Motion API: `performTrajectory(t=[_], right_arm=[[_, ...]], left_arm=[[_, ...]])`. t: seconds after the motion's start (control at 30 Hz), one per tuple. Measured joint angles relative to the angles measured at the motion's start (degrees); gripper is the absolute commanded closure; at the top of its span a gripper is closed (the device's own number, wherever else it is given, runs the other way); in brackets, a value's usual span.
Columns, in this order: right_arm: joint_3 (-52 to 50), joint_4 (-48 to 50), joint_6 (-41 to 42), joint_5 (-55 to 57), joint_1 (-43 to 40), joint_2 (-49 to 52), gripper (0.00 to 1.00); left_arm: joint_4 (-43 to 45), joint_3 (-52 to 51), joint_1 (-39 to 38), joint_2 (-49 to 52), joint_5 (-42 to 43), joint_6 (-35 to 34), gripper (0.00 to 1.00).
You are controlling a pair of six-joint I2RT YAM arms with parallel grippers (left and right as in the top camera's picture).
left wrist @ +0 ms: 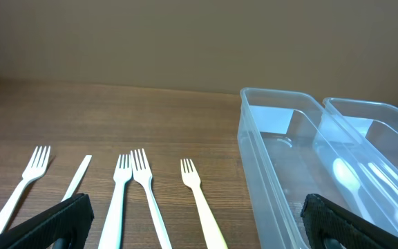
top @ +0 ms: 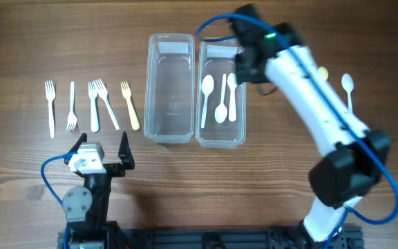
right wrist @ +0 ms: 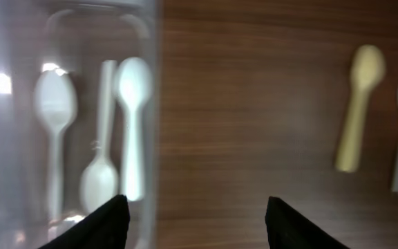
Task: Pack container
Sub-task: 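Place the thin white spoon into the right container, then reach the right gripper to the yellow spoon and grasp it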
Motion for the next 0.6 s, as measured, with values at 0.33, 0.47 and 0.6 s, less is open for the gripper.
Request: performTrajectory(t=[0.33, 0.47, 0.6], right_arm=[[-8.0, 12.4, -13.8, -0.2, -20.1, -0.9, 0.2], [-17.2, 23.7, -16.9, -0.6, -25.3, -0.9, 0.26], [-26.9, 34.4, -20.5, -0.9, -29.0, -0.9, 0.22]], left_arm=[[0.0, 0.0, 0.0, 0.0, 0.0, 0.0, 0.0], [0.0, 0.0, 0.0, 0.0, 0.0, 0.0, 0.0], [0.0, 0.0, 0.0, 0.0, 0.0, 0.0, 0.0]])
